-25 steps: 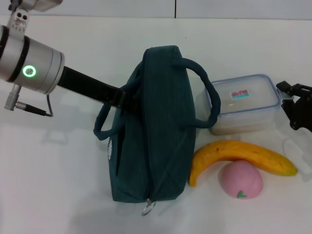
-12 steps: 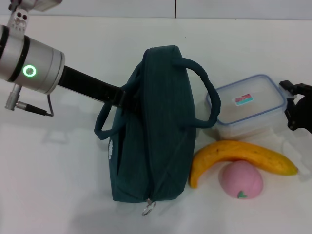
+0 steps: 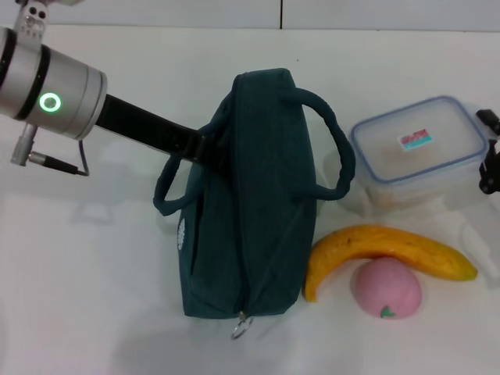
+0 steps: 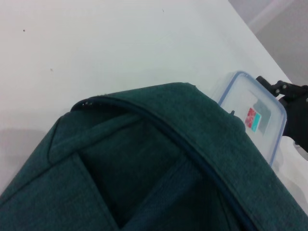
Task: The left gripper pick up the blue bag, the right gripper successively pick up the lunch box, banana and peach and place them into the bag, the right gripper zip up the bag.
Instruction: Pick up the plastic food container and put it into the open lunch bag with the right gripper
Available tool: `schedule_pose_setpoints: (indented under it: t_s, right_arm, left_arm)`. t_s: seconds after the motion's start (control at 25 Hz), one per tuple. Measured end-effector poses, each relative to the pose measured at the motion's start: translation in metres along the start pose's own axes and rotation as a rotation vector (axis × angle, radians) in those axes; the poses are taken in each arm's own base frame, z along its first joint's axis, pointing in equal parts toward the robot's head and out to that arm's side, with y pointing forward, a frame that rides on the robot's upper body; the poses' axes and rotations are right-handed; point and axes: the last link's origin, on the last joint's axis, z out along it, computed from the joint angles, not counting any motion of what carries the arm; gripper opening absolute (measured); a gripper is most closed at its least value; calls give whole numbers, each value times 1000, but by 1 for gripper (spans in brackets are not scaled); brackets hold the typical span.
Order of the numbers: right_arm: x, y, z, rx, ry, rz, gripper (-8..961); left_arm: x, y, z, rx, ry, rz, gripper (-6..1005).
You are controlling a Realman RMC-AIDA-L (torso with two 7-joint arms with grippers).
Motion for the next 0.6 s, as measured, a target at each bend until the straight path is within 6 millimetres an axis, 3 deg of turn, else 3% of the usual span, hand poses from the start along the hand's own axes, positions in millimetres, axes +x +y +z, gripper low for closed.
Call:
schedule_pose_setpoints:
  t_s: [0.32, 0.6]
  right_arm:
    - [2, 27, 6, -176, 10, 9, 100]
    - [15, 55, 35, -293, 120, -22, 99]
  left_arm:
    - [8, 4, 0, 0, -2, 8, 52]
    - [19, 11, -2, 2, -4, 13, 52]
